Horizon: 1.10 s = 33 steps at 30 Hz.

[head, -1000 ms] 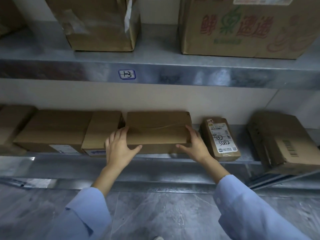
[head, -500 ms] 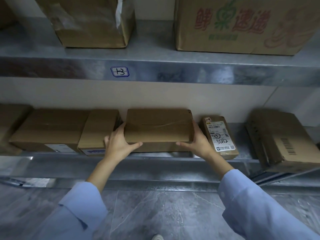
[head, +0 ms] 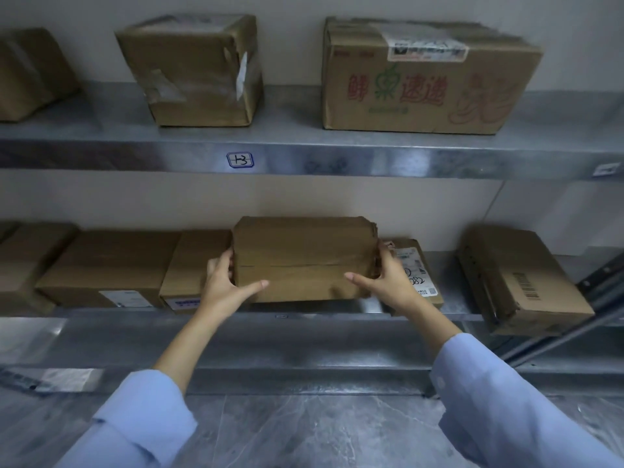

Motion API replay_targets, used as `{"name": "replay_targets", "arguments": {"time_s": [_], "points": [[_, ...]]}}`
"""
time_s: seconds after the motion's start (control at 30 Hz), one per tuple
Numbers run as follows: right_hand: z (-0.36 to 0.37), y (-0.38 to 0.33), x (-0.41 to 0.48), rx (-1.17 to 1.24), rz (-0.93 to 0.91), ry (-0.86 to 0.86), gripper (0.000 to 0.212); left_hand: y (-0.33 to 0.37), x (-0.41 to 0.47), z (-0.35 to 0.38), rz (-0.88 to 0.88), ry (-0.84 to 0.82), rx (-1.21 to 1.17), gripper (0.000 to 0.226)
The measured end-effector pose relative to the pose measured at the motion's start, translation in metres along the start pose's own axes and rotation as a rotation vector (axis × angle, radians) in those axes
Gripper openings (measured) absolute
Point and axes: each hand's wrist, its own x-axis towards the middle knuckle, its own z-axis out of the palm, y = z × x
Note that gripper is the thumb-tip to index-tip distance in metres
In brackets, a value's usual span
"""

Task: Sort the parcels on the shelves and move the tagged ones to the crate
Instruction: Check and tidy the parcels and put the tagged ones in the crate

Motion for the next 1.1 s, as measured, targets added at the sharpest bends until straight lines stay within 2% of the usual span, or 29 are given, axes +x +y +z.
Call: {"name": "replay_targets", "arguments": {"time_s": [0.1, 0.2, 0.43, 0.6, 0.77, 1.1], "points": [[-0.005, -0.005, -0.006, 0.081, -0.018, 0.018, 0.077, 0.005, -0.004, -0.003, 0.006, -0.003, -0.033, 0.100], [-0.011, -0.010, -0.012, 0.169, -0.005, 0.018, 0.071, 0.010, -0.007, -0.006, -0.008, -0.016, -0.115, 0.097], [-0.019, -0.013, -0.014, 0.162, 0.085, -0.024, 0.073, 0.015, -0.014, -0.016, 0.001, 0.027, -0.178, 0.080], [-0.020, -0.017, -0.016, 0.160, 0.112, -0.030, 0.084, 0.020, -0.022, -0.024, 0.052, -0.013, -0.175, 0.091], [-0.018, -0.019, -0.019, 0.187, -0.010, -0.041, 0.084, 0.020, -0.025, -0.023, 0.044, -0.032, -0.204, 0.091], [-0.017, -0.013, -0.015, 0.227, 0.021, -0.017, 0.096, 0.012, -0.023, -0.022, 0.049, -0.036, -0.268, 0.075]]}}
